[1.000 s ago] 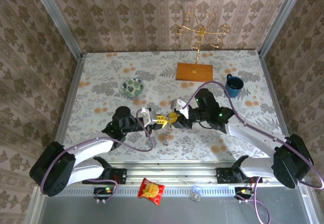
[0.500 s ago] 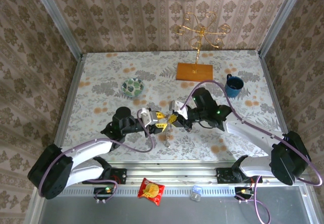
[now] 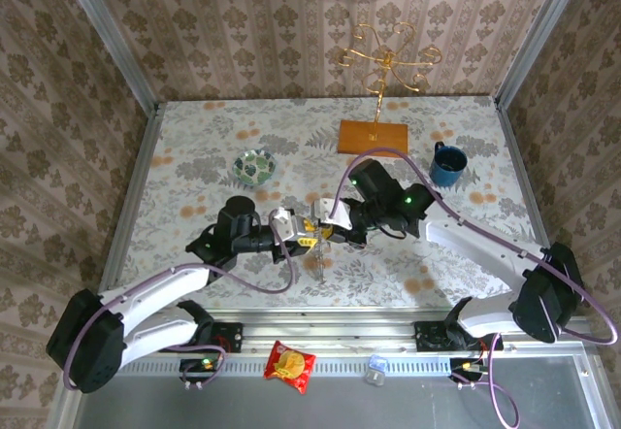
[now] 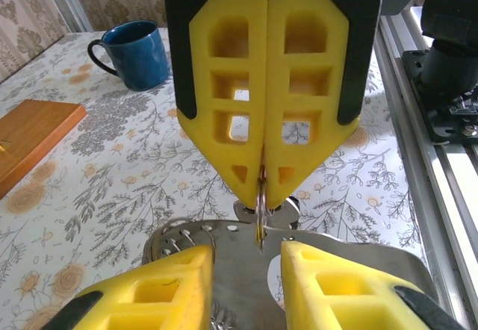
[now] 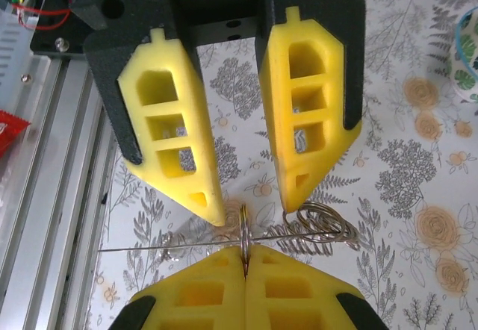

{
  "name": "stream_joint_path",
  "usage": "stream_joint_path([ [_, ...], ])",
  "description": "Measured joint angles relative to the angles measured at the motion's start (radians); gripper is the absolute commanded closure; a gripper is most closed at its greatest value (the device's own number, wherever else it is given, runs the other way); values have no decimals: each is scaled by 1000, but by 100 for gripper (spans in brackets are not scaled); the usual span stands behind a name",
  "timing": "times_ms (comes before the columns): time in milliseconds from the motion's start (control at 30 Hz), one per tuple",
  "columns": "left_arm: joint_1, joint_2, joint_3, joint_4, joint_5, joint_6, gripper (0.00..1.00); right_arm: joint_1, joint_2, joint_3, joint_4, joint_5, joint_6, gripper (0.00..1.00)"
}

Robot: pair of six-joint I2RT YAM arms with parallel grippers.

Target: Put the keys on the keyring

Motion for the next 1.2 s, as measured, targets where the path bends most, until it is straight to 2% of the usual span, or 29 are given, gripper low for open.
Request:
stream_joint_path([
  [100, 0, 14, 19, -3, 13, 5, 77, 19, 21, 43, -53, 26, -32, 100],
  [233, 0, 26, 28, -8, 35, 17, 96, 31, 48, 82, -88, 54, -58, 100],
  [300, 0, 34, 28, -14, 45, 20, 100, 31, 53, 85, -98, 57, -62, 99],
  [433, -1, 37, 27, -8, 58, 18, 100, 20, 28, 51, -61, 38, -36, 73],
  [533, -1, 37, 16, 26, 58, 2, 100, -13, -52, -44, 27, -17, 17, 68],
  [700, -1, 37, -31, 117, 59, -42, 100, -68, -145, -183, 179, -79, 128, 66],
  [967, -1, 37, -60, 198, 60, -72, 100, -68, -148, -251, 317, -91, 233, 67],
  [1067, -1, 37, -66, 215, 60, -80, 100, -68, -148, -252, 334, -91, 242, 70],
  [1200, -1, 38, -69, 224, 60, -84, 100, -68, -133, -252, 343, -98, 250, 80],
])
